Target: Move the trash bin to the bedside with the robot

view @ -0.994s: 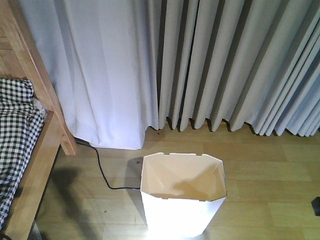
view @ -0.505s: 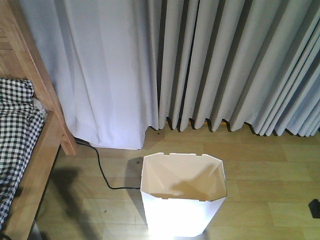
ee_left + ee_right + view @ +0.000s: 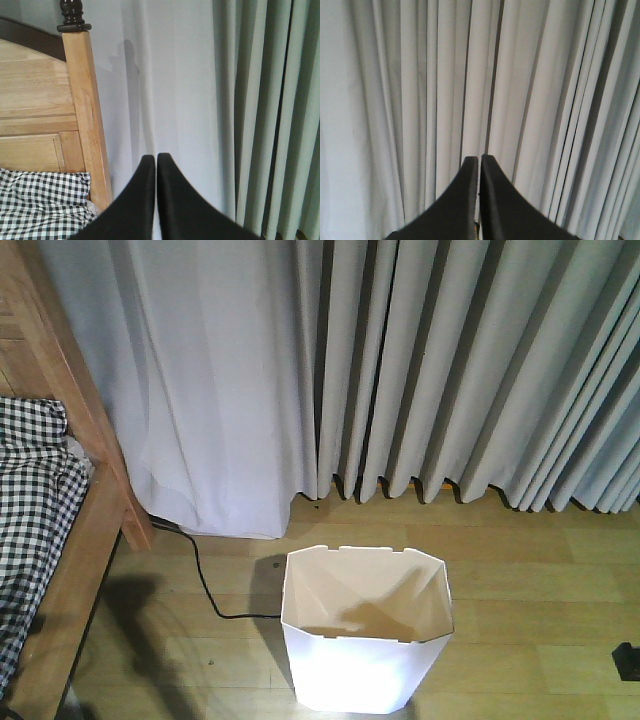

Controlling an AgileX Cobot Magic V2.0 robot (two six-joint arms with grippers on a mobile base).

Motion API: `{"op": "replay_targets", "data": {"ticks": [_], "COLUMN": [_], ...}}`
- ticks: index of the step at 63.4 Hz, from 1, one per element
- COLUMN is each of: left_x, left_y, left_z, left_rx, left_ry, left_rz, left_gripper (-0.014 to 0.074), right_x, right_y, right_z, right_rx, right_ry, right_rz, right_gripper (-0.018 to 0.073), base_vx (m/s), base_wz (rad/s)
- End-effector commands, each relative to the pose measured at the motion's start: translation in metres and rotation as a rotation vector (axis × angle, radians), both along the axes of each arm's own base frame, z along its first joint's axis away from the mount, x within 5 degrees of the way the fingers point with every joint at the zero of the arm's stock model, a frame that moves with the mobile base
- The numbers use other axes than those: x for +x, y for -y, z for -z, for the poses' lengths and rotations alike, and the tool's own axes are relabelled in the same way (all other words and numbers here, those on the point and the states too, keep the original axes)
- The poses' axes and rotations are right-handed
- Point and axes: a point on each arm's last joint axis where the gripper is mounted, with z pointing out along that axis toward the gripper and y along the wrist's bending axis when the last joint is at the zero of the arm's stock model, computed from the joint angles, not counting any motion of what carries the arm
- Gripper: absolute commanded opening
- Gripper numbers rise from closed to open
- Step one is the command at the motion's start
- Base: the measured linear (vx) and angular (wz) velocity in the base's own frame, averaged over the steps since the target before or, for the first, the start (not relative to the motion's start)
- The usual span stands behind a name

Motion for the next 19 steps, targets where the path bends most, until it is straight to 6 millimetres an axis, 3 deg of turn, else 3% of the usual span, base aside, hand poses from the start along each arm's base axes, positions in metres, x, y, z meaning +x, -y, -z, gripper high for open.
{"op": "replay_targets", "data": {"ticks": [1,19], "left_x": [-0.0008,-0.0008], "left_y": [0.0006,0.0006], "left_z": [-0.0036,-0.0036], "left_rx": [-0.023,-0.023], "left_ry": [0.077,0.077], "left_rz": [0.009,0.009], "left_gripper": [-0.0006,-0.0006], "right_x": [-0.0007,-0.0007], "right_y": [0.0001,0.0001], "right_z": [-0.0064,-0.0064], "right_rx": [-0.025,-0.025], "right_ry": [0.076,0.076], "right_rz": [0.002,0.002], "right_gripper": [-0.0008,-0.0008], "base_vx": [0.00,0.00], "base_wz": [0.00,0.00]}}
